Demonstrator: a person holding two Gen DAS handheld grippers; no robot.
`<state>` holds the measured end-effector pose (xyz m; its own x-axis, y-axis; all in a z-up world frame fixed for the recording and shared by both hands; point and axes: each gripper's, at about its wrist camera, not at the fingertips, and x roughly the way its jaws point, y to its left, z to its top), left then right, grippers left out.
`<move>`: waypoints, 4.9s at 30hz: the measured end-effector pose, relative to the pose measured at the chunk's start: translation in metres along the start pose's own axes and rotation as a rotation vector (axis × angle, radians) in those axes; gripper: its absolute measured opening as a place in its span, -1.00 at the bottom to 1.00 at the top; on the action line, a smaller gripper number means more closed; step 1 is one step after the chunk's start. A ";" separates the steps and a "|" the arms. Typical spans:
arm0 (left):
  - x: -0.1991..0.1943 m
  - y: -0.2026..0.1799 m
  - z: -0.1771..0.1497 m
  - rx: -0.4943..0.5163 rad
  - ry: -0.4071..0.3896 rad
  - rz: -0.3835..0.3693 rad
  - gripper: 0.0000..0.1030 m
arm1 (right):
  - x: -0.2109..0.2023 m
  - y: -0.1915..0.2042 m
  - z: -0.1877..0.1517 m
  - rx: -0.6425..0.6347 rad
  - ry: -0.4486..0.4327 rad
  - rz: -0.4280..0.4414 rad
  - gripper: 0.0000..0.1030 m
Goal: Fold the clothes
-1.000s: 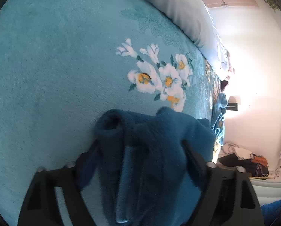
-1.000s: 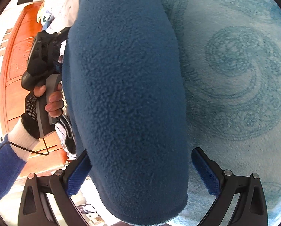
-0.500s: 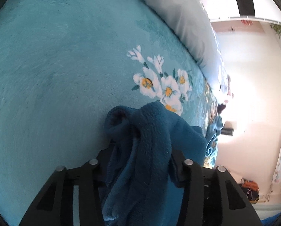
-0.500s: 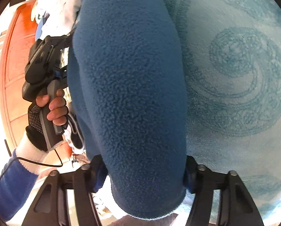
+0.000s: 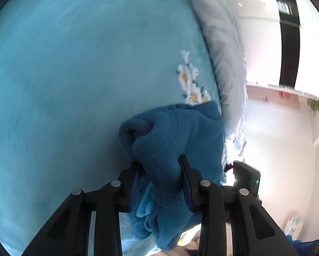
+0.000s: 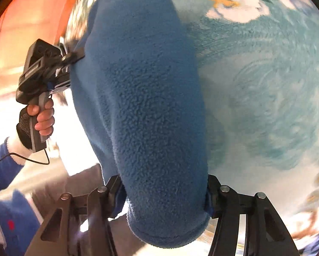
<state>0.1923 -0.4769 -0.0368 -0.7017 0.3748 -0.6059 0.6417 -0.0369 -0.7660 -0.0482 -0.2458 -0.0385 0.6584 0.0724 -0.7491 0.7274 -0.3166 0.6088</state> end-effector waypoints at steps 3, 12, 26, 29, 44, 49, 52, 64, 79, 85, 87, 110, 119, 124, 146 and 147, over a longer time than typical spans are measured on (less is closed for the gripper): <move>0.001 0.010 -0.013 -0.036 -0.034 -0.001 -0.30 | -0.003 -0.003 0.011 -0.084 0.086 -0.047 0.25; 0.006 -0.016 -0.003 0.106 0.016 0.092 0.08 | -0.011 -0.005 0.013 -0.189 0.115 -0.152 0.84; -0.027 -0.111 0.027 0.531 0.072 0.243 0.88 | -0.084 -0.017 -0.086 0.325 -0.702 -0.046 1.00; -0.012 -0.131 0.048 0.614 0.123 0.272 0.88 | -0.056 -0.010 -0.112 0.529 -0.815 0.042 1.00; 0.057 -0.117 0.048 0.540 0.451 0.268 0.86 | 0.020 0.010 -0.132 0.873 -0.833 0.339 0.99; 0.044 -0.113 0.050 0.468 0.432 0.214 0.84 | 0.023 0.022 -0.135 0.893 -0.817 0.380 0.56; 0.037 -0.111 0.057 0.438 0.414 0.192 0.76 | 0.022 0.028 -0.141 0.913 -0.829 0.386 0.17; 0.013 -0.116 0.057 0.424 0.349 0.154 -0.58 | -0.007 0.045 -0.154 0.866 -0.905 0.338 -0.72; 0.000 -0.028 0.031 0.511 0.372 0.313 -0.54 | 0.059 0.073 -0.161 0.816 -0.753 0.182 -0.74; 0.023 -0.021 0.034 0.561 0.365 0.387 -0.40 | 0.079 0.064 -0.151 0.822 -0.735 0.114 -0.74; 0.026 -0.021 0.033 0.567 0.361 0.400 -0.35 | 0.080 0.062 -0.149 0.821 -0.736 0.107 -0.73; 0.060 -0.105 -0.032 0.863 0.427 0.386 -0.19 | 0.065 0.060 -0.155 0.813 -0.717 0.095 -0.64; 0.074 -0.090 -0.036 0.832 0.430 0.388 -0.19 | 0.018 0.071 -0.181 0.782 -0.690 -0.096 -0.64; 0.078 -0.091 -0.039 0.837 0.428 0.392 -0.19 | -0.039 0.091 -0.148 0.609 -0.754 -0.273 -0.64; 0.084 -0.163 -0.029 0.908 0.348 0.289 -0.19 | -0.009 0.048 -0.074 0.594 -0.609 -0.251 -0.64; 0.089 -0.162 -0.024 0.895 0.349 0.292 -0.19 | -0.009 0.049 -0.074 0.594 -0.610 -0.251 -0.64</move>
<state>0.0337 -0.4158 0.0383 -0.3315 0.4854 -0.8090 0.2049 -0.8000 -0.5640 -0.0044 -0.1921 0.0170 0.1515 -0.2570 -0.9544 0.5044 -0.8103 0.2983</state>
